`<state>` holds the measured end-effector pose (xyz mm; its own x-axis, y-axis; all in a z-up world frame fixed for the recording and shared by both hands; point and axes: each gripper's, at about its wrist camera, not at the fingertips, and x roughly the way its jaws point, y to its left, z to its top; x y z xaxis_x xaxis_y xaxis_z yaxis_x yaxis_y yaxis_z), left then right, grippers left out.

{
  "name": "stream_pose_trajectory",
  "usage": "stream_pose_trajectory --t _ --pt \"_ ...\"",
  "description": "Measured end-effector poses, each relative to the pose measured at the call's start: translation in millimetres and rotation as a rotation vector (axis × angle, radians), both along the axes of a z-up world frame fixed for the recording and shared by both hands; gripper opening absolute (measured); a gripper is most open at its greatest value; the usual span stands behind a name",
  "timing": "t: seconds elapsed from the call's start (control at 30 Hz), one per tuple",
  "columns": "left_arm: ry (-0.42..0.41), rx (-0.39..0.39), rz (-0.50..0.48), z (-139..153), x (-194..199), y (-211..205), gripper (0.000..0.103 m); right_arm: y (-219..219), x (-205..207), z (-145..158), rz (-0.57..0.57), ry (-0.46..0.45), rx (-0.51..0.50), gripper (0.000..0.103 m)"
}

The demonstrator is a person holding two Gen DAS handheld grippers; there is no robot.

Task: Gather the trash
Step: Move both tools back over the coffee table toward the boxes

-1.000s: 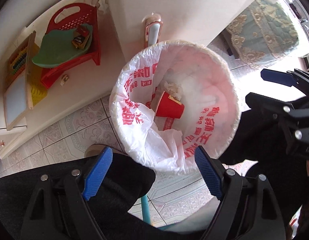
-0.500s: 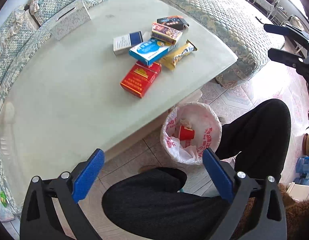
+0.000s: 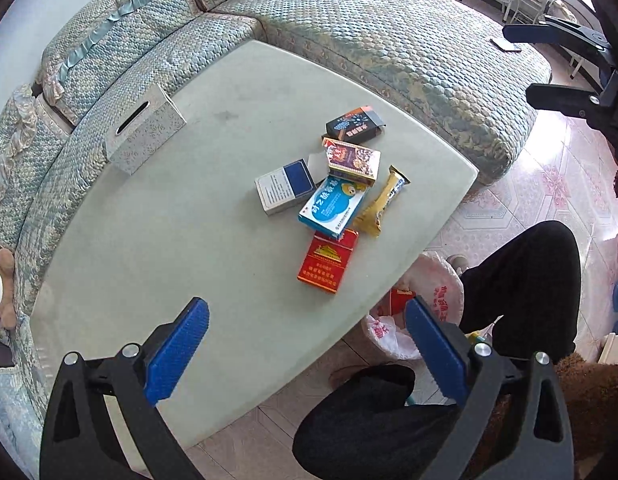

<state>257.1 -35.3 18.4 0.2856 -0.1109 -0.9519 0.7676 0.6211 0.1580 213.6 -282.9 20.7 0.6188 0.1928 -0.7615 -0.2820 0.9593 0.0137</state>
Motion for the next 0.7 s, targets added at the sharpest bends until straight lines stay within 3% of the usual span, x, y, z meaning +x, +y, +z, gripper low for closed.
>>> stream_pose_trajectory --t 0.13,0.2,0.3,0.5,0.7 --pt "-0.003 -0.006 -0.031 -3.5 35.2 -9.7 0.096 -4.1 20.4 -2.7 0.010 0.017 -0.018 0.096" --pt "0.038 -0.007 -0.067 -11.9 49.8 -16.9 0.096 -6.1 32.9 -7.1 0.009 0.032 -0.023 0.096" --pt "0.070 0.049 -0.096 -34.7 67.1 -29.3 0.096 -7.8 54.2 -18.3 0.014 0.060 -0.032 0.096" --pt "-0.013 0.103 -0.301 -67.3 73.3 -52.7 0.096 -8.0 92.2 -44.0 0.047 0.114 -0.034 0.096" --pt "-0.041 0.213 -0.424 -107.6 99.0 -68.5 0.096 -3.4 123.7 -65.6 0.076 0.162 -0.041 0.096"
